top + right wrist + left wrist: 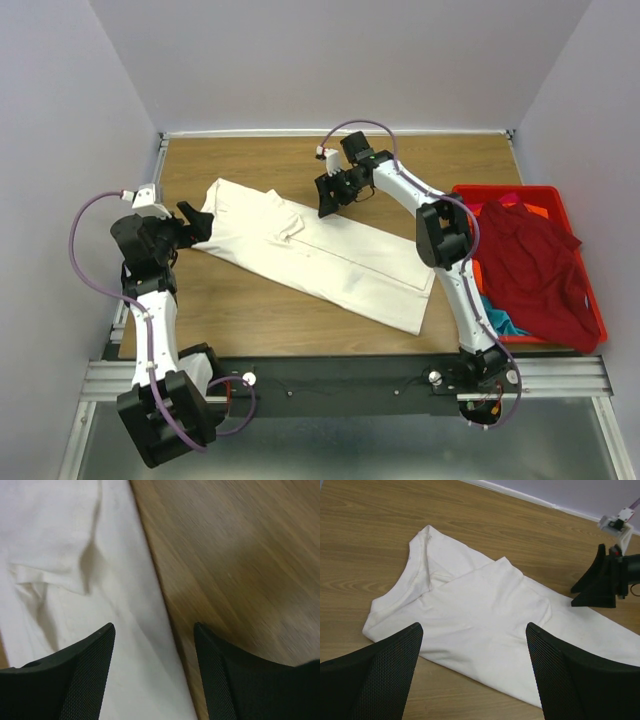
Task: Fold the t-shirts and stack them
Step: Fold the tshirt
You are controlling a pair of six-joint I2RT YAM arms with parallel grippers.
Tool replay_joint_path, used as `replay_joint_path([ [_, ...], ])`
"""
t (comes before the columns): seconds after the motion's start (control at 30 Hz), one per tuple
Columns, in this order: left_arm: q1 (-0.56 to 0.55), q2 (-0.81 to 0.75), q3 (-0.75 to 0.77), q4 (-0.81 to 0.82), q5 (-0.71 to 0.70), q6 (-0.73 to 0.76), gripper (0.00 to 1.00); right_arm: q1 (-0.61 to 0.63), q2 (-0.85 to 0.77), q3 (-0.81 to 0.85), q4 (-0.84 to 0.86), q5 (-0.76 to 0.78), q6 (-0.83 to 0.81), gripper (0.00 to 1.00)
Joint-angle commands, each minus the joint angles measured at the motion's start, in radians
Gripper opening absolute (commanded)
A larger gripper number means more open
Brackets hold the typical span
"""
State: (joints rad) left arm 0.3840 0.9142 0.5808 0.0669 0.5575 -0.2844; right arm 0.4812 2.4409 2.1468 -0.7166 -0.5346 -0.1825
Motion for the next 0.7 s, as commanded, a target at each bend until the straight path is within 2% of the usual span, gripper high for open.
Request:
replay_joint_path([
  [0.0,-0.004,-0.005,-0.01,0.021,0.005,0.005,0.91,0.03,0.078,0.091,-0.024,-0.09,0.13,0.72],
  [0.2,-0.004,0.017,-0.007,0.024,0.021,0.005,0.91,0.03,0.125,0.087,-0.012,-0.099,0.152,0.71],
  [0.4,-0.004,0.012,-0.009,0.028,0.032,0.004,0.91,0.03,0.187,0.125,-0.006,-0.123,0.178,0.59],
  [0.5,-0.002,0.011,-0.01,0.03,0.036,0.004,0.91,0.03,0.207,0.146,-0.003,-0.107,0.208,0.39],
  [0.53,-0.004,0.011,-0.01,0.031,0.039,0.005,0.91,0.028,0.214,0.163,-0.001,-0.082,0.215,0.24],
  [0.57,-0.004,0.014,-0.01,0.033,0.042,0.004,0.91,0.028,0.214,0.173,0.0,-0.067,0.219,0.17],
  [0.67,-0.005,0.021,-0.012,0.037,0.05,-0.001,0.91,-0.01,0.214,0.203,0.009,0.002,0.256,0.01],
])
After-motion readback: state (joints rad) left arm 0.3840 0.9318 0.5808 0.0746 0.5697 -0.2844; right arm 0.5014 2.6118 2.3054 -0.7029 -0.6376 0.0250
